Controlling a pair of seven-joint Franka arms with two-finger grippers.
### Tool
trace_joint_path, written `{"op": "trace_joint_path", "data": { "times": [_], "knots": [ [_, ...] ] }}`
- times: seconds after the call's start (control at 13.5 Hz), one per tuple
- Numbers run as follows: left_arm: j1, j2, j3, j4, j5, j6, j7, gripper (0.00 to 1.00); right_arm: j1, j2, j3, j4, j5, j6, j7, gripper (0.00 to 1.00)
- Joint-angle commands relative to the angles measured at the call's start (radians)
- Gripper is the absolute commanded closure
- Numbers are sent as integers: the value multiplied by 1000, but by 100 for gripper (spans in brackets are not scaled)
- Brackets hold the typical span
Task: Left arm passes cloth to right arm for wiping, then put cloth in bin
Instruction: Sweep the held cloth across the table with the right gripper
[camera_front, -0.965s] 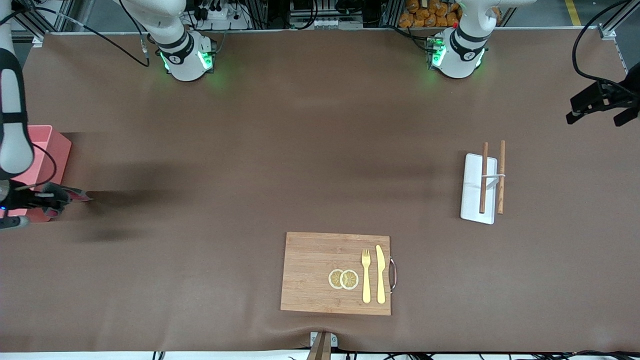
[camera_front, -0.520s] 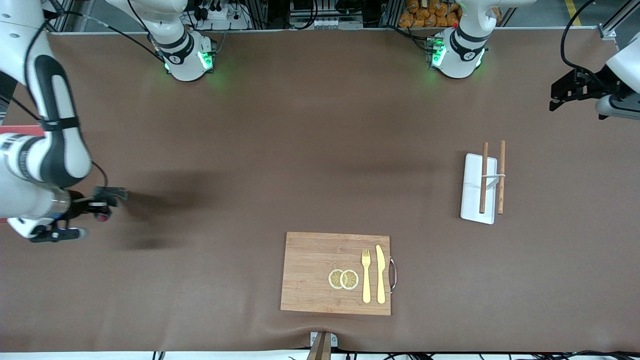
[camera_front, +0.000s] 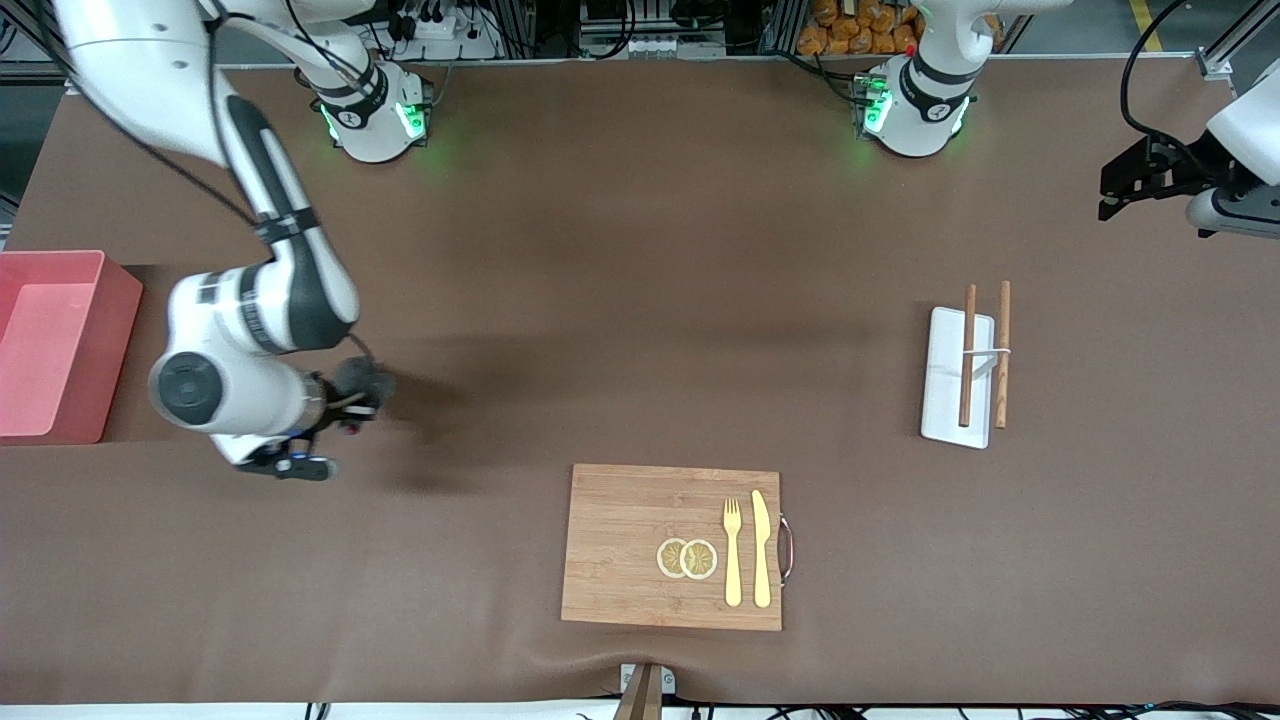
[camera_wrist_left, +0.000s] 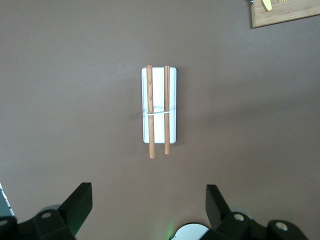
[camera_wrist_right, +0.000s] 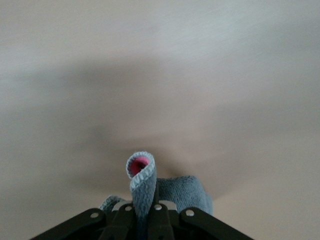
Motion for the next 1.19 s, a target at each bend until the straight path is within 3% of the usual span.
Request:
{"op": "trace_joint_path", "data": {
  "times": [0.0,0.3,0.59,1.11],
  "knots": [
    [0,-15,-4,5,21,-16,1,0,62,-15,-11,-7,72,-4,90,100],
    [-7,-13,-9,5,2,7,-74,0,169,-12,-11,4,143,41,230,100],
    [-10,-5,-36,2,-10,43,-182,0,162,-17,-18,7,132,38,206,100],
    [-3,1,-35,2,-44,50,-184,0,-42,-83,-23,43,118,-62,-101,100]
  ]
}}
